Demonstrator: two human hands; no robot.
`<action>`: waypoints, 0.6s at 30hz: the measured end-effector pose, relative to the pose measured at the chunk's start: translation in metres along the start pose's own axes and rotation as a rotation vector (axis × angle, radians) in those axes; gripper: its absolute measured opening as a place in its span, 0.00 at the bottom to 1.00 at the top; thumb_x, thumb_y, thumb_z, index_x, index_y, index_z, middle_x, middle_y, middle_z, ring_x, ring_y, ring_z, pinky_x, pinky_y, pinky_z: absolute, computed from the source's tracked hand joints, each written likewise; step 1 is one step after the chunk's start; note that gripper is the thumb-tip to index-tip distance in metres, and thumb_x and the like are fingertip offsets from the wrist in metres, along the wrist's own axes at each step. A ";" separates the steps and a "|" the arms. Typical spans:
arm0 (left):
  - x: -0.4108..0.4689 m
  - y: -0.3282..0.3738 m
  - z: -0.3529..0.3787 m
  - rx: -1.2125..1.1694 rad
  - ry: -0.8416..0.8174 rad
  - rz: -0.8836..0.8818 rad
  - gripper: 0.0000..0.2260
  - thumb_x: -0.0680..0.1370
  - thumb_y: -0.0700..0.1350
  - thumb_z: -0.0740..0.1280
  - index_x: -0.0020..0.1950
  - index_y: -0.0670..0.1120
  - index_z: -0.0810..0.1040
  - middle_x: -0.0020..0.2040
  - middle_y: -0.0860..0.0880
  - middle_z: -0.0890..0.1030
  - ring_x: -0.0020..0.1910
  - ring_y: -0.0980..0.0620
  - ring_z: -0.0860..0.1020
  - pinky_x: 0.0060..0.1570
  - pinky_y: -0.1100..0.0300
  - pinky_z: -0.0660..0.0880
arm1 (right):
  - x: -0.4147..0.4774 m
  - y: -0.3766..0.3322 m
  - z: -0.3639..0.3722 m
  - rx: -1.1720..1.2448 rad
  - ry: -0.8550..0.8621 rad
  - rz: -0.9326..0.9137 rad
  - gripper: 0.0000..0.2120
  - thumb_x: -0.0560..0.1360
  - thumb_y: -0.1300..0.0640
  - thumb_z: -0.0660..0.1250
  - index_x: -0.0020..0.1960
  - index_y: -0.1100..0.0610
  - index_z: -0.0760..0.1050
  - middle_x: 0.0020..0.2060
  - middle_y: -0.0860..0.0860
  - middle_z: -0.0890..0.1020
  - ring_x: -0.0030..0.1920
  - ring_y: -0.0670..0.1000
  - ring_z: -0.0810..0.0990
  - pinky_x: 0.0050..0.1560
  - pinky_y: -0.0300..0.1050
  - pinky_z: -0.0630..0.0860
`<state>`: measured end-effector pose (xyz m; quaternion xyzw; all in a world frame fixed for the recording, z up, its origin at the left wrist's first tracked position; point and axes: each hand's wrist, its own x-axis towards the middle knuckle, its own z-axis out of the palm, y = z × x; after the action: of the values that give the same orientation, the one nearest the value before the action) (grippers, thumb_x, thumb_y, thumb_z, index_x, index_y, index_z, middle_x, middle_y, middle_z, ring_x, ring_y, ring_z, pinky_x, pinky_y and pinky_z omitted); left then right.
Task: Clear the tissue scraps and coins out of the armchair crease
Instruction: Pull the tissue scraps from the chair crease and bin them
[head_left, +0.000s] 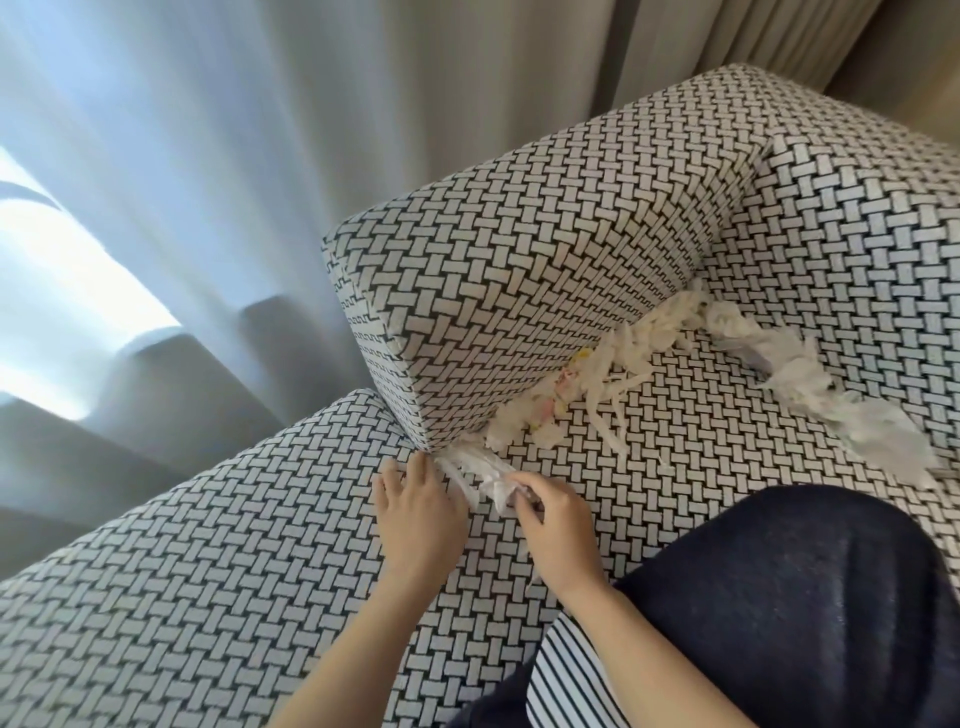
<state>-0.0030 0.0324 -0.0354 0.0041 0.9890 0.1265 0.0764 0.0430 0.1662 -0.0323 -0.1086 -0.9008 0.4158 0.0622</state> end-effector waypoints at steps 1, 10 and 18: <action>-0.001 0.002 0.002 0.005 0.025 0.013 0.21 0.79 0.50 0.53 0.71 0.45 0.65 0.72 0.51 0.64 0.72 0.45 0.56 0.72 0.50 0.50 | 0.000 0.000 0.000 -0.005 0.006 -0.003 0.11 0.76 0.62 0.66 0.58 0.56 0.79 0.46 0.49 0.81 0.46 0.45 0.78 0.47 0.35 0.75; 0.004 0.007 0.008 -0.310 0.121 -0.090 0.18 0.75 0.46 0.63 0.65 0.46 0.72 0.62 0.52 0.76 0.62 0.49 0.63 0.62 0.55 0.59 | 0.003 0.000 0.000 -0.015 0.004 -0.030 0.11 0.76 0.62 0.66 0.57 0.56 0.80 0.47 0.49 0.82 0.49 0.47 0.77 0.50 0.41 0.76; 0.005 0.016 0.006 -0.398 0.162 -0.150 0.18 0.74 0.40 0.63 0.64 0.46 0.74 0.55 0.52 0.80 0.47 0.53 0.62 0.52 0.60 0.60 | 0.003 -0.001 -0.003 0.002 0.013 -0.039 0.11 0.76 0.62 0.66 0.57 0.57 0.80 0.48 0.50 0.82 0.49 0.47 0.77 0.50 0.38 0.75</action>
<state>-0.0075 0.0499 -0.0378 -0.0949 0.9449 0.3132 0.0052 0.0403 0.1686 -0.0295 -0.0937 -0.9020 0.4145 0.0765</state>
